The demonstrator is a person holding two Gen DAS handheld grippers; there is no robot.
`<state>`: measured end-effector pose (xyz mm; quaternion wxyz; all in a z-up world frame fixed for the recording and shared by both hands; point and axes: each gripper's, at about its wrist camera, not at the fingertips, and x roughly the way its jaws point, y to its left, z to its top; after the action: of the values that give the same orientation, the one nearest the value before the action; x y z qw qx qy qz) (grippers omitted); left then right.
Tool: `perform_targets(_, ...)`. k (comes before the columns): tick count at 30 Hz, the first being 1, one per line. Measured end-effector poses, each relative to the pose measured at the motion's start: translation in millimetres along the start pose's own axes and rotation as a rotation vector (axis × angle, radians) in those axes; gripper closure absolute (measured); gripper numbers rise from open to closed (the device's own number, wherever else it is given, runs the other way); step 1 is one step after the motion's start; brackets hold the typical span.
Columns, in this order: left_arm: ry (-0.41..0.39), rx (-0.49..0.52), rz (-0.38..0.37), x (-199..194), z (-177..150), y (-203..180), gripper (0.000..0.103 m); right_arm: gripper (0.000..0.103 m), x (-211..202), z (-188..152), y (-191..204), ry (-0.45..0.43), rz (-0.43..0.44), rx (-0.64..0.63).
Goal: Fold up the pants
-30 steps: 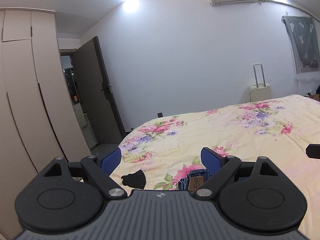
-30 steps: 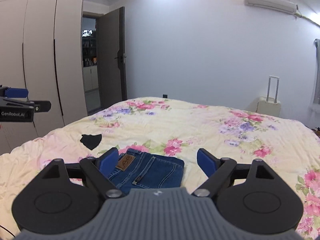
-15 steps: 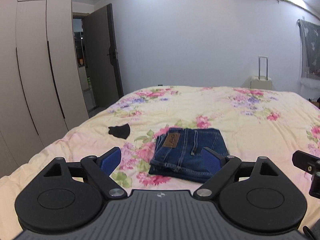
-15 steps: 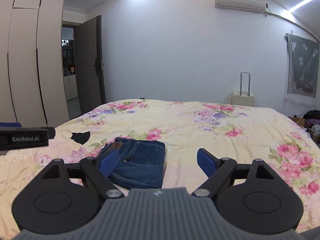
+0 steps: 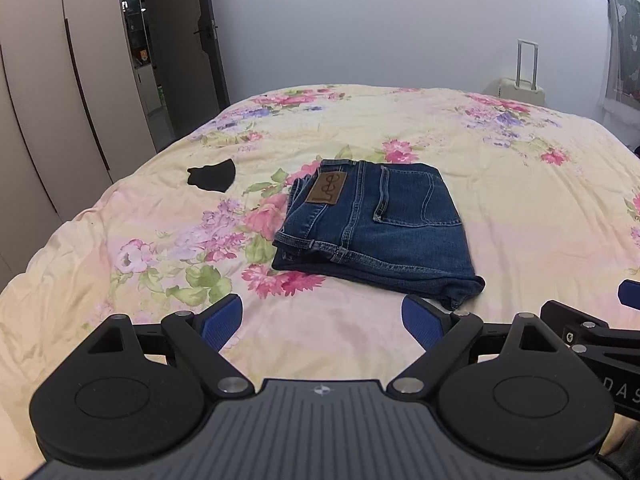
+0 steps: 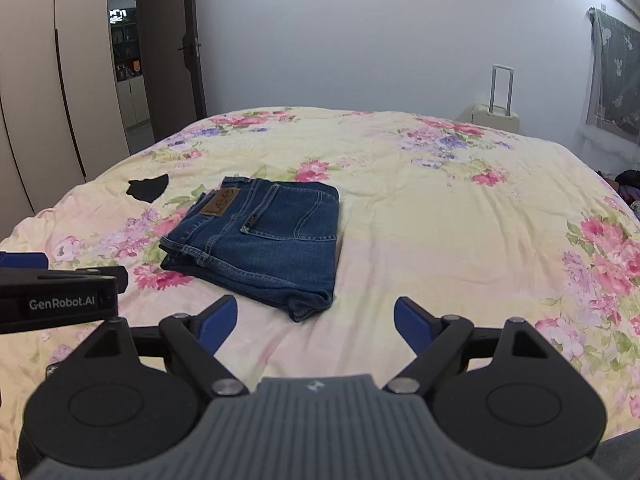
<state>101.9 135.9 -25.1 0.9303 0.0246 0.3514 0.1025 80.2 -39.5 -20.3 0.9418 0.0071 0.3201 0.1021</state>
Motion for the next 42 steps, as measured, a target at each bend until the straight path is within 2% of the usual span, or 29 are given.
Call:
perform_targets(10, 0.046, 0.013, -0.010, 20.5, 1.9, -3.6, 0.000, 0.021, 40.5, -3.7, -5.1, 0.096, -0.016, 0.008)
perform_targets(42, 0.034, 0.025, -0.006, 13.0, 7.8, -6.3, 0.000, 0.021, 26.7, 0.4, -12.4, 0.050, 0.010, 0.031)
